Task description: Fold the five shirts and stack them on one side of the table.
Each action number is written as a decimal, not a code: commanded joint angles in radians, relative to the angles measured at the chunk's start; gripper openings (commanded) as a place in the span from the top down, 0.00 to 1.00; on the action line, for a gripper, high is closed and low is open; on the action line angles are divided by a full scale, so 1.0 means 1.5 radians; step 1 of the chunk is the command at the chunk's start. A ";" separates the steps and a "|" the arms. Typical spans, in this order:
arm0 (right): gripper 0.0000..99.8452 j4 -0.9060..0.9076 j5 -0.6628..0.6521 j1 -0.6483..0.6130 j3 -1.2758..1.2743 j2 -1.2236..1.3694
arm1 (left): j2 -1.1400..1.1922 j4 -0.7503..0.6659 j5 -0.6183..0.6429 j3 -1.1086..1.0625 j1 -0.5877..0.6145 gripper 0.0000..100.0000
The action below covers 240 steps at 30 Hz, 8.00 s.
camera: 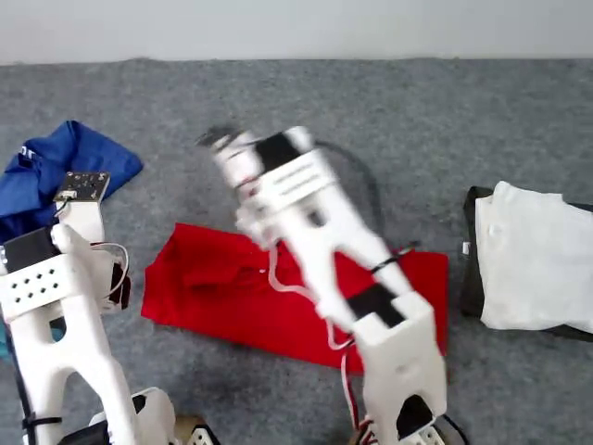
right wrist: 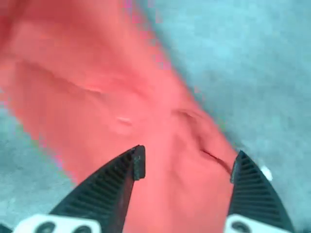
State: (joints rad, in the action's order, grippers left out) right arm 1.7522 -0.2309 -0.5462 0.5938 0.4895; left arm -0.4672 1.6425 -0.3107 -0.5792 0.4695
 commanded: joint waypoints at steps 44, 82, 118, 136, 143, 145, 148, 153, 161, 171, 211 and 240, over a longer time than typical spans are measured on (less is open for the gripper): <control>0.71 0.030 -0.005 0.396 -0.219 -0.128 | -0.016 -0.005 0.003 -0.023 0.002 0.87; 0.71 -0.418 -0.057 0.440 -0.867 -0.321 | -0.016 -0.003 0.003 -0.024 0.001 0.87; 0.99 -0.261 -0.175 0.501 -0.665 -0.323 | -0.016 -0.002 0.003 -0.024 0.001 0.87; 0.99 -0.187 -0.238 0.618 -0.511 -0.322 | -0.016 -0.002 0.003 -0.024 0.001 0.87; 0.99 -0.169 -0.234 0.592 -0.544 -0.292 | -0.016 -0.002 0.003 -0.024 0.001 0.87; 0.99 -0.161 -0.232 0.557 -0.547 -0.292 | -0.016 -0.002 0.003 -0.027 0.001 0.87; 0.99 -0.162 -0.206 0.512 -0.544 -0.292 | -0.016 -0.003 0.002 -0.039 0.001 0.87; 0.99 -0.162 -0.179 0.440 -0.543 -0.292 | -0.016 -0.003 -0.013 -0.040 0.001 0.87; 0.99 -0.161 -0.158 0.383 -0.543 -0.289 | -0.016 -0.003 -0.013 -0.041 0.001 0.87; 0.99 -0.161 -0.157 0.383 -0.547 -0.287 | -0.016 -0.003 -0.013 -0.041 0.001 0.87; 0.99 -0.140 -0.054 -0.058 -0.367 -0.273 | -0.016 -0.002 -0.014 -0.041 0.001 0.87; 0.97 -0.172 -0.011 -0.202 -0.072 0.063 | -0.016 -0.002 -0.014 -0.042 0.001 0.87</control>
State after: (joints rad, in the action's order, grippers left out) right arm 1.4622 -0.2570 -0.8393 0.4281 0.5846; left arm -0.4687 1.6425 -0.3184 -0.6452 0.4695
